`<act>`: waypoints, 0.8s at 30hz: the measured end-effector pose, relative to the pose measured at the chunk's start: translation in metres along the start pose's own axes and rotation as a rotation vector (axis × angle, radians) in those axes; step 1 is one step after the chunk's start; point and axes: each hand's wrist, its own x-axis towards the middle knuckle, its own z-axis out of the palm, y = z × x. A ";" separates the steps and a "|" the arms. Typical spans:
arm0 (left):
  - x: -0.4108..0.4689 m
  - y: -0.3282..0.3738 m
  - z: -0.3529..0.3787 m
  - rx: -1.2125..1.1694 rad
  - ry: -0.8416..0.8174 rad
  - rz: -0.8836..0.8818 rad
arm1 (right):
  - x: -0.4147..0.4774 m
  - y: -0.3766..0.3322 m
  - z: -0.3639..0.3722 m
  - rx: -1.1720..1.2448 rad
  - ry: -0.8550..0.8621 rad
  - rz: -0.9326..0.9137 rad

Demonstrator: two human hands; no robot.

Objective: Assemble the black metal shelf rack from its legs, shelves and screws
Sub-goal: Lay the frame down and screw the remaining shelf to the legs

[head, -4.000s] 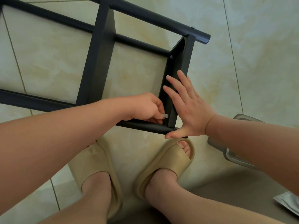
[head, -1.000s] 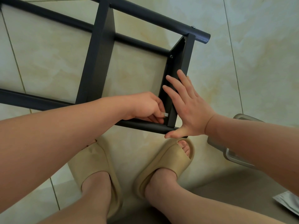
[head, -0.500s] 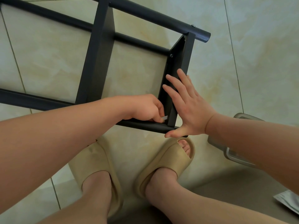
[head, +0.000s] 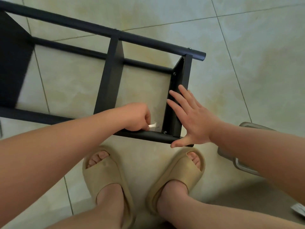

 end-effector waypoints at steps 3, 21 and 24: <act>-0.018 0.000 -0.023 0.035 0.083 -0.037 | 0.005 -0.001 -0.020 -0.027 -0.141 0.052; 0.058 0.028 -0.167 0.197 0.577 -0.057 | 0.100 0.086 -0.090 0.245 0.086 0.490; 0.073 0.022 -0.174 0.241 0.610 -0.095 | 0.110 0.097 -0.084 0.230 0.085 0.541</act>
